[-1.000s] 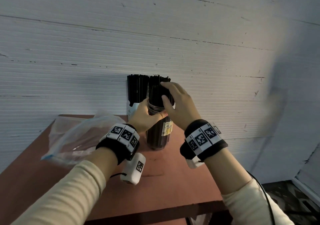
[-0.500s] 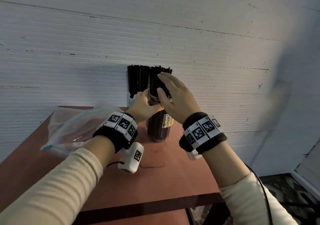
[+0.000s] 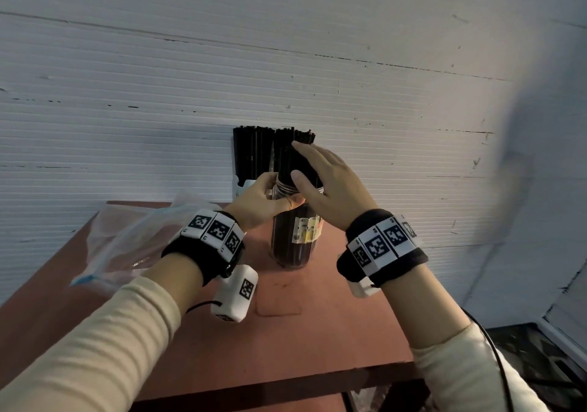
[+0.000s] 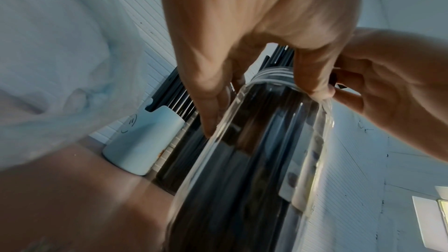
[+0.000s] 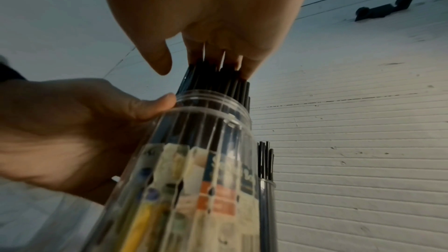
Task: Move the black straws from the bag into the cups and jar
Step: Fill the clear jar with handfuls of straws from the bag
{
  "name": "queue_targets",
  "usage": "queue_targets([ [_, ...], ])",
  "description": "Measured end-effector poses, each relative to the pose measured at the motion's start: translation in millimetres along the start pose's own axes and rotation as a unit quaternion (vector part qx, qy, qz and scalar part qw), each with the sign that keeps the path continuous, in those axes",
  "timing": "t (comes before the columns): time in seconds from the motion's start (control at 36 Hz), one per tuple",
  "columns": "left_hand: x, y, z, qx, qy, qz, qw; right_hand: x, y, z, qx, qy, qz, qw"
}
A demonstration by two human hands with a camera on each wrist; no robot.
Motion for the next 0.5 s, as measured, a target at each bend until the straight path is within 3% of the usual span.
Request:
queue_targets([
  [0.22, -1.6, 1.3, 2.8, 0.005, 0.018, -0.037, 0.999, 1.2, -3.5, 9.3, -0.027, -0.014, 0.012, 0.999],
  [0.31, 1.0, 4.6, 9.5, 0.01, 0.029, -0.073, 0.997, 2.6, -9.5, 28.2, -0.069, 0.045, 0.014, 0.997],
  [0.5, 1.7, 8.3, 8.8, 0.031, 0.001, -0.07, 0.997, 6.7, 14.8, 67.3, -0.115, 0.222, -0.132, 0.959],
])
Point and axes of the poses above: each hand's wrist, its own x-axis away from the middle knuckle, its own y-axis out of the palm, z = x × y, the point moved 8 cm from there along -x, towards the middle knuckle, and after that the axes turned 12 degrees about y, right-handed, at the moved point
